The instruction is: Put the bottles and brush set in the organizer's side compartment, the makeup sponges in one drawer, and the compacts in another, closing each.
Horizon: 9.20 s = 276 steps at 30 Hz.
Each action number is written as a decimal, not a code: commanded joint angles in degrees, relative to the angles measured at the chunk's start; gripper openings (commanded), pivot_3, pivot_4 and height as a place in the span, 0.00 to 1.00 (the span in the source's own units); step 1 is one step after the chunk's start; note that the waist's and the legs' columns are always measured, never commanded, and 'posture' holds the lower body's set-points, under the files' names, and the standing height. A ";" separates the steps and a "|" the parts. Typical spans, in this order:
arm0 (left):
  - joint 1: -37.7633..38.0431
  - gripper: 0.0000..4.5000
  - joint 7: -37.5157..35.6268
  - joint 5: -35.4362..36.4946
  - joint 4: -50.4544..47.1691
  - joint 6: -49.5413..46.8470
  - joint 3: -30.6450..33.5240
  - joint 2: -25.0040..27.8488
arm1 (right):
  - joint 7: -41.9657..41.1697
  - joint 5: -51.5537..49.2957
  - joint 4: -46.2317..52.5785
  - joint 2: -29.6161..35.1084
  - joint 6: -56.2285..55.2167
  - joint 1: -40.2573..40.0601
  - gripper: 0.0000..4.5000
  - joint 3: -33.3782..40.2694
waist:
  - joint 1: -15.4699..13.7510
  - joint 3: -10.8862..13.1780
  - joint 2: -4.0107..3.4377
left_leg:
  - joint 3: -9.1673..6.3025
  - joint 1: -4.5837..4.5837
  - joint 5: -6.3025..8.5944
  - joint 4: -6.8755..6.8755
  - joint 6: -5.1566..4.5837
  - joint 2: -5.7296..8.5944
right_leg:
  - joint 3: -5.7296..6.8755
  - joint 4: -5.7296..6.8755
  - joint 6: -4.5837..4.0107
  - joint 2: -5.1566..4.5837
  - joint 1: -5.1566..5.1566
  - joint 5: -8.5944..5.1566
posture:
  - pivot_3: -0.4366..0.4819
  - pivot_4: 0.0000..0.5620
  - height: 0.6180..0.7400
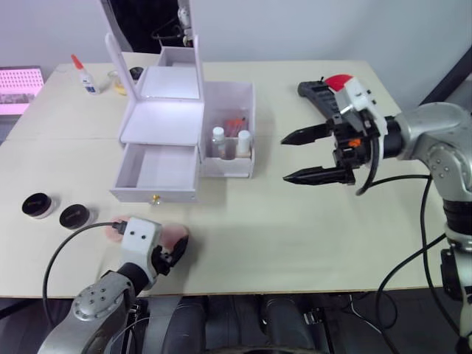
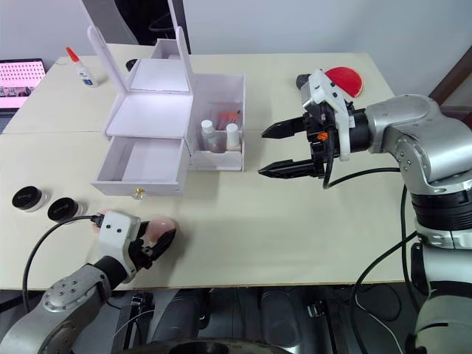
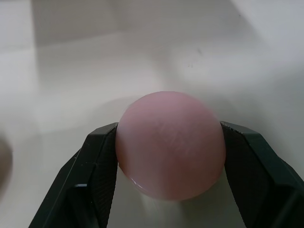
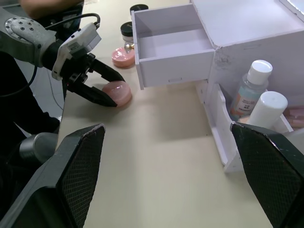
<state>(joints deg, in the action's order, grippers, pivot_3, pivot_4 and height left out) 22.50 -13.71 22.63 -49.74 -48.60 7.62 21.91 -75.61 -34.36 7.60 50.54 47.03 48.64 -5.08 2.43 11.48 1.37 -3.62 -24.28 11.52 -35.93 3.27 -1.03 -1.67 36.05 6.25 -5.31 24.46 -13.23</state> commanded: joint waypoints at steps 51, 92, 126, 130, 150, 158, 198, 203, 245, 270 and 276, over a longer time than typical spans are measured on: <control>-31.92 0.59 3.82 34.50 15.26 -7.95 13.81 34.00 | -3.32 -1.26 -1.71 -4.17 -2.22 3.52 1.00 1.03 | -0.17 0.07 -0.06 | 0.06 -0.04 0.00 0.22 0.01 -0.02 | 0.11 0.04 0.29 -0.06 0.09 -0.03 | 0.48 0.27 1.00; -11.12 0.71 -23.33 25.26 19.55 8.09 41.24 27.06 | -7.08 8.17 -19.26 -1.79 -19.30 -1.68 1.00 4.27 | 0.04 0.06 -0.05 | 0.13 -0.01 0.01 0.18 0.01 -0.02 | 0.10 0.00 0.23 -0.13 0.06 -0.01 | 0.48 0.27 1.00; -61.06 0.02 -31.02 18.52 30.97 -18.99 -14.57 37.35 | 5.04 -5.80 4.88 -3.20 -1.55 -2.33 1.00 9.40 | -0.09 0.07 -0.05 | 0.02 -0.09 0.00 0.01 -0.01 -0.03 | 0.11 0.12 0.33 -0.03 0.01 -0.02 | 0.48 0.27 1.00; -61.41 0.02 -32.58 16.09 32.07 -18.34 -15.71 38.24 | 5.74 -6.17 5.23 -3.29 -1.66 -2.10 1.00 9.31 | 0.00 0.07 -0.05 | 0.00 -0.08 0.00 0.01 -0.01 -0.03 | 0.12 0.12 0.33 -0.03 0.01 -0.03 | 0.48 0.27 1.00; -59.53 0.02 -33.92 16.46 30.69 -20.87 -1.84 41.94 | 2.59 -3.93 -0.58 -3.63 -6.89 -1.38 1.00 6.84 | 0.07 0.08 -0.05 | 0.01 -0.11 -0.01 0.00 -0.01 -0.03 | 0.12 0.12 0.35 -0.03 0.02 -0.03 | 0.48 0.27 1.00; -44.19 0.13 -36.11 17.13 31.15 -13.50 28.93 39.38 | 0.94 1.40 -8.37 -2.71 -9.61 0.02 1.00 3.40 | 0.46 0.08 -0.06 | 0.04 -0.03 -0.01 0.08 -0.01 -0.04 | 0.11 0.13 0.34 -0.04 0.05 -0.03 | 0.48 0.27 1.00; 10.57 0.99 -25.35 11.51 15.03 23.51 42.37 3.37 | -7.38 2.20 -16.42 -4.77 -7.86 11.03 1.00 2.51 | -0.05 -0.09 0.09 | 0.19 -0.01 0.02 0.14 0.03 -0.17 | 0.15 -0.12 0.16 -0.09 0.02 0.02 | 0.48 0.27 1.00; 12.34 0.99 -19.83 8.30 11.72 24.52 34.24 -2.23 | -11.51 2.77 -16.30 -6.07 -8.58 17.24 1.00 -0.93 | 0.08 -0.08 0.07 | 0.27 -0.12 0.03 -0.08 0.04 -0.14 | 0.10 -0.12 0.10 -0.14 0.07 0.07 | 0.48 0.27 1.00; -0.41 0.60 -15.03 16.07 12.20 5.89 40.51 13.70 | -12.68 8.28 -20.18 -5.24 -12.82 15.34 1.00 -1.03 | -0.05 -0.04 0.03 | 0.18 -0.08 0.02 0.00 0.03 -0.24 | 0.15 0.01 0.10 0.00 0.12 0.07 | 0.48 0.27 1.00; -53.24 0.60 -36.77 18.39 39.18 2.07 -1.27 40.89 | -3.64 1.52 -5.51 -1.78 -4.16 4.03 1.00 6.60 | 0.03 0.05 -0.06 | 0.10 -0.09 0.00 0.26 0.00 -0.45 | 0.15 0.07 0.15 0.35 0.21 0.08 | 0.48 0.27 1.00; -55.02 0.60 -42.72 12.94 41.88 6.12 -6.33 39.20 | -1.36 0.25 -3.22 0.02 -3.13 1.84 1.00 8.32 | 0.07 0.05 -0.05 | 0.12 -0.09 0.00 0.24 0.00 -0.48 | 0.14 0.05 0.13 0.36 0.21 0.08 | 0.48 0.27 1.00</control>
<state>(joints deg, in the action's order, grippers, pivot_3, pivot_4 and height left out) -31.47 -54.73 37.12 -7.65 -44.39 1.16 60.85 -77.50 -32.87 2.57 49.66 43.78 50.24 1.03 2.50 11.53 1.31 -3.51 -24.37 11.52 -35.69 3.27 -1.51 -1.52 36.10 6.38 -4.95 24.67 -13.16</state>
